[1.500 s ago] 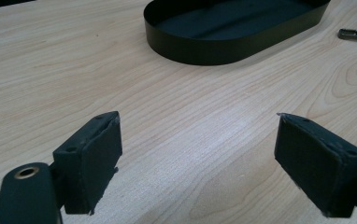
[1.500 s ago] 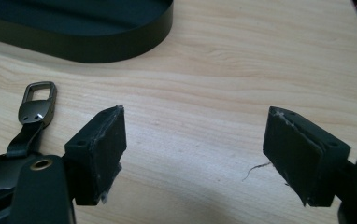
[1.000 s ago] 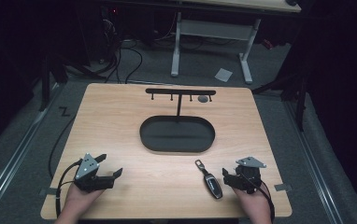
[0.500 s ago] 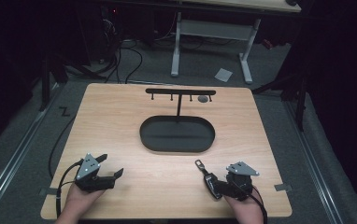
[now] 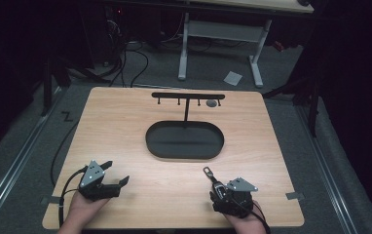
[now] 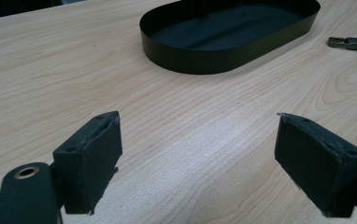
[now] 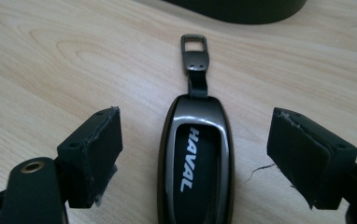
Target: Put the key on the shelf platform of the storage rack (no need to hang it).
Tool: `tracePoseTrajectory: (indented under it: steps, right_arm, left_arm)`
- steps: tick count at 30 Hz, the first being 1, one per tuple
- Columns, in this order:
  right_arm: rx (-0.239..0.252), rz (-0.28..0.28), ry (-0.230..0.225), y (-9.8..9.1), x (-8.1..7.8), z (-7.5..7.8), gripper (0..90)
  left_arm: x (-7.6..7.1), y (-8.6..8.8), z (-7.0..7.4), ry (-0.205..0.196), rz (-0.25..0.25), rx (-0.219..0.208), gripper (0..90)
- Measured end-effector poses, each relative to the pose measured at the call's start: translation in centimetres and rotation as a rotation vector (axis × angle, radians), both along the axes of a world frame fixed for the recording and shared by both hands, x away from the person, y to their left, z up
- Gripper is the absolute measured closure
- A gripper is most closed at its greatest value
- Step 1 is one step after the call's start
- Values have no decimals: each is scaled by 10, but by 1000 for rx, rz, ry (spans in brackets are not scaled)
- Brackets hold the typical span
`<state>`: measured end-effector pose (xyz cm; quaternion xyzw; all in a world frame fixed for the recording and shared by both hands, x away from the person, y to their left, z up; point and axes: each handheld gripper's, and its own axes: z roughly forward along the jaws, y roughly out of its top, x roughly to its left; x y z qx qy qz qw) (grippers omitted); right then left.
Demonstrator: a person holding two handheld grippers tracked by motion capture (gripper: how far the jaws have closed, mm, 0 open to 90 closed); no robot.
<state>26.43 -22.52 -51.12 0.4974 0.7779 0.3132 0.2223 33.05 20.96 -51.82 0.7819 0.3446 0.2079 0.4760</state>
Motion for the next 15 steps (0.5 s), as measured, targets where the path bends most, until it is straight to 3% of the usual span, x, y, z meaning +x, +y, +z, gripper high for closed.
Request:
tracePoseTrajectory:
  steps: [4, 8, 15]
  right_arm:
    - [4, 2, 7, 1, -1, -7, 176]
    - [-31, 6, 8, 3, -2, -13, 203]
    - [-26, -13, 1, 1, -4, -16, 320]
  left_arm:
    - [0, -1, 0, -2, -2, 2, 158]
    - [0, -1, 0, -3, -2, 3, 158]
    - [0, -2, 0, -8, -4, 8, 158]
